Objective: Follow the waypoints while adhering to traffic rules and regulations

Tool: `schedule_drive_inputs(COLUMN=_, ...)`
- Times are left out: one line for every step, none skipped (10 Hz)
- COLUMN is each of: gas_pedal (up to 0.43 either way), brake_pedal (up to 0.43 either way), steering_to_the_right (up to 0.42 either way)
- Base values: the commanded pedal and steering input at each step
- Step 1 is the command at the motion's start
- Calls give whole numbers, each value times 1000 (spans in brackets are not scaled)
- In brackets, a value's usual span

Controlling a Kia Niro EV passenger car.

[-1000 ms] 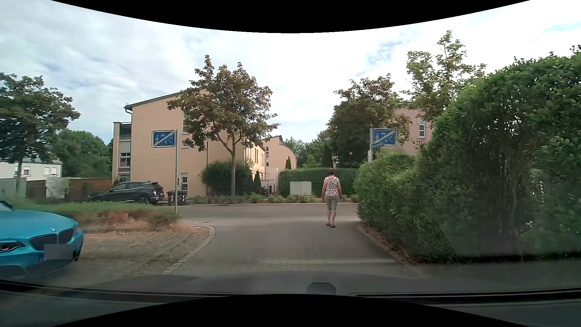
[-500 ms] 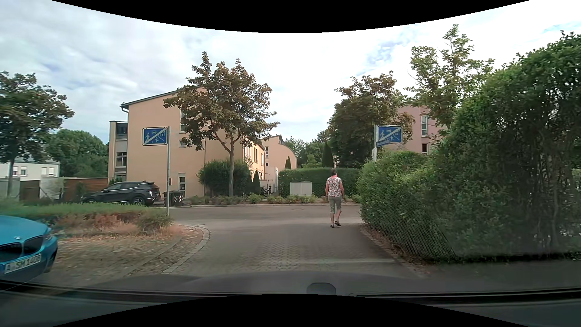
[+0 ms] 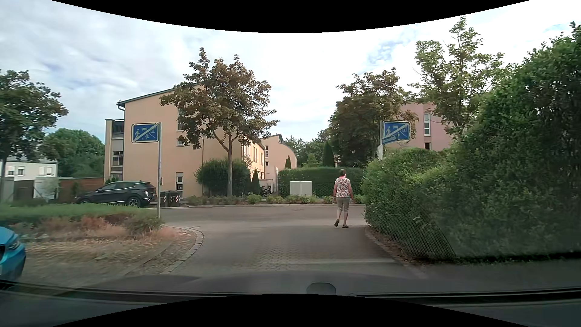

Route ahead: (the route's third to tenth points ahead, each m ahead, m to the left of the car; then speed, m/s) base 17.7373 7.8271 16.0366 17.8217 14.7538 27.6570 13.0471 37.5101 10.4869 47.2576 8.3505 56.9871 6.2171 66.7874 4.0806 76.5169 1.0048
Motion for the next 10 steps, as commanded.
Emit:
schedule_drive_inputs(gas_pedal=0, brake_pedal=49, steering_to_the_right=-5)
schedule_drive_inputs(gas_pedal=0, brake_pedal=55, steering_to_the_right=-5)
schedule_drive_inputs(gas_pedal=0, brake_pedal=49, steering_to_the_right=-5)
schedule_drive_inputs(gas_pedal=0, brake_pedal=49, steering_to_the_right=-5)
schedule_drive_inputs(gas_pedal=0, brake_pedal=49, steering_to_the_right=-5)
schedule_drive_inputs(gas_pedal=0, brake_pedal=49, steering_to_the_right=-4)
schedule_drive_inputs(gas_pedal=0, brake_pedal=49, steering_to_the_right=-5)
schedule_drive_inputs(gas_pedal=0, brake_pedal=49, steering_to_the_right=-5)
schedule_drive_inputs(gas_pedal=0, brake_pedal=49, steering_to_the_right=-4)
schedule_drive_inputs(gas_pedal=0, brake_pedal=49, steering_to_the_right=-4)
